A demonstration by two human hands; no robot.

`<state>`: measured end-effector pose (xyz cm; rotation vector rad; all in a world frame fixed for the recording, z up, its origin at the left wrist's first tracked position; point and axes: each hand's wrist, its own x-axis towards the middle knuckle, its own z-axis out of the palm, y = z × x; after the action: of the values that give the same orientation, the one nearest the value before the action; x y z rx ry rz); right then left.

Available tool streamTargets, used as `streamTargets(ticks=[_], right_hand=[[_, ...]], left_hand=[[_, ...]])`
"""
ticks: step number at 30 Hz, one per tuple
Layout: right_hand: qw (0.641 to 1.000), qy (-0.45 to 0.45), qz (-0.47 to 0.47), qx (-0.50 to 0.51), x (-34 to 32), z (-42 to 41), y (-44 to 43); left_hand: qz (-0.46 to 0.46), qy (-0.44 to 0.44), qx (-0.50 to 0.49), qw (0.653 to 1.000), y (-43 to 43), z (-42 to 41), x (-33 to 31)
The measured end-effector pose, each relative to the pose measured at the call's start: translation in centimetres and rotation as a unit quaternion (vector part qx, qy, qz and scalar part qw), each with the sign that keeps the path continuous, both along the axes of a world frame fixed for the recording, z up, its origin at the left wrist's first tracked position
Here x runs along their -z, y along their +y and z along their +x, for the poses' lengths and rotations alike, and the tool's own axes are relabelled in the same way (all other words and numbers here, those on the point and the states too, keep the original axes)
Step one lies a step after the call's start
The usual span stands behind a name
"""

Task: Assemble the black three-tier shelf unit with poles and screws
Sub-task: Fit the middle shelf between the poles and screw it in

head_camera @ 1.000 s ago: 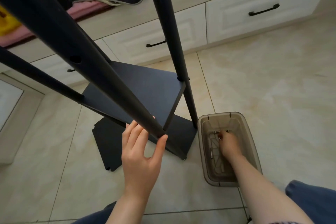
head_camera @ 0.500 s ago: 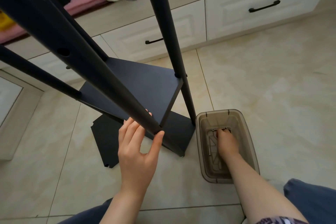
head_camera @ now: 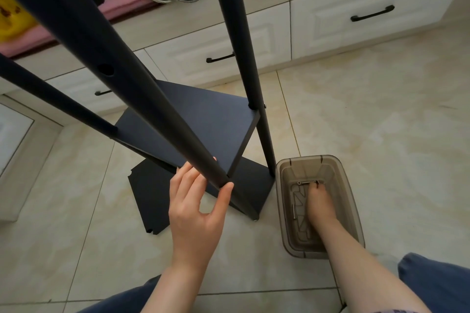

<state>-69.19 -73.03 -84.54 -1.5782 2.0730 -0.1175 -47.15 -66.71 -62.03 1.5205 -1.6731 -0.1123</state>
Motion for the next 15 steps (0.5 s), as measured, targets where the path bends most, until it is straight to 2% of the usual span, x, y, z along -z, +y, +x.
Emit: streamTargets(ticks=[8,11,15], right_hand=[[0.996,0.089,0.026,-0.004,-0.76,0.69,0.48],[0.996,0.085,0.029,0.0,-0.78,0.75,0.45],[0.998,0.037,0.03,0.042,-0.37,0.09,0.43]], left_hand=[[0.005,-0.001,-0.003,1.0,0.01,-0.04,-0.19],[0.003,-0.009,0.001,1.0,-0.08,0.17,-0.09],[0.0,-0.01,0.009,1.0,-0.18,0.34,-0.21]])
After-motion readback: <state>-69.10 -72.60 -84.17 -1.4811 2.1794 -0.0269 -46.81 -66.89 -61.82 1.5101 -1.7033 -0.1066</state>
